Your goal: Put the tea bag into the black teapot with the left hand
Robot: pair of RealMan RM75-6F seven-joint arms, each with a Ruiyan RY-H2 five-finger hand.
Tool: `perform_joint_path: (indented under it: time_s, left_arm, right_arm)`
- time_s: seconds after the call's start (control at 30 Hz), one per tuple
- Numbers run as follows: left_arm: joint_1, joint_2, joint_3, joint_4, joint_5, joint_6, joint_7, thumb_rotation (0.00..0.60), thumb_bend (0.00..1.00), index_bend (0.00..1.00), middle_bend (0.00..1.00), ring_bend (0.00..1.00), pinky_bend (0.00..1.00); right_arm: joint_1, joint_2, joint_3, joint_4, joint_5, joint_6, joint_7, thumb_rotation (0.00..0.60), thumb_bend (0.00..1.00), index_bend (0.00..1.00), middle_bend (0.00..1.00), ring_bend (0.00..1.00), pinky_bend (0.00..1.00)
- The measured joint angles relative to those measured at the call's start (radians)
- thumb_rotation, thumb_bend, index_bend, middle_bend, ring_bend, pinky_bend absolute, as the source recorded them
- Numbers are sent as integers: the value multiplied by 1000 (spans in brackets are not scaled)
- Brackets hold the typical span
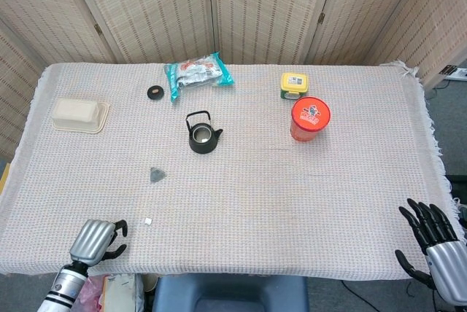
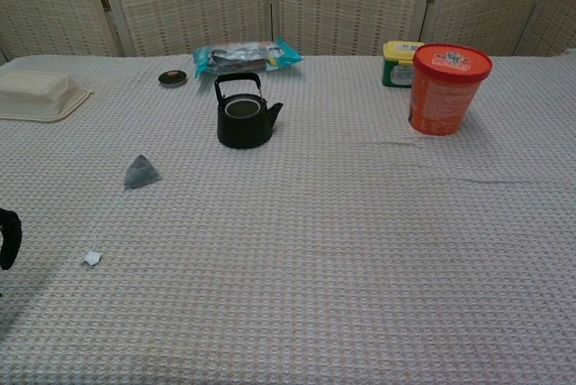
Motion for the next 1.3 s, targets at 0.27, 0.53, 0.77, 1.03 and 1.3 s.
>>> perform_joint_path:
  time_s: [0.27,0.53,0.77,1.03,1.3]
  left_arm:
    - [-45,-43,-44,-73,-153,-50,157,600,273,417,1000,1000,1000]
    - [-104,-89,-80,-91,-281,-89,249,600,344,439,1000,1000,1000]
    - [-160,-119,-99,-84,-370,-118,297,600,353,452,1000,1000,1000]
    - [-194,-138,-92,-47,-402,-128,292,600,353,476,1000,1000,1000]
    - [-211,-151,-79,-13,-402,-127,260,600,353,496,1000,1000,1000]
  right_arm:
    - [-7,5,0,14,-4,29,30,600,279,0,0,0,0]
    - [-9,9,0,22,-1,35,44,600,279,0,0,0,0]
    - [-7,10,3,18,7,29,42,600,279,0,0,0,0]
    - [-8,8,2,16,6,29,35,600,279,0,0,0,0]
    - [-9,5,3,15,8,29,28,600,279,0,0,0,0]
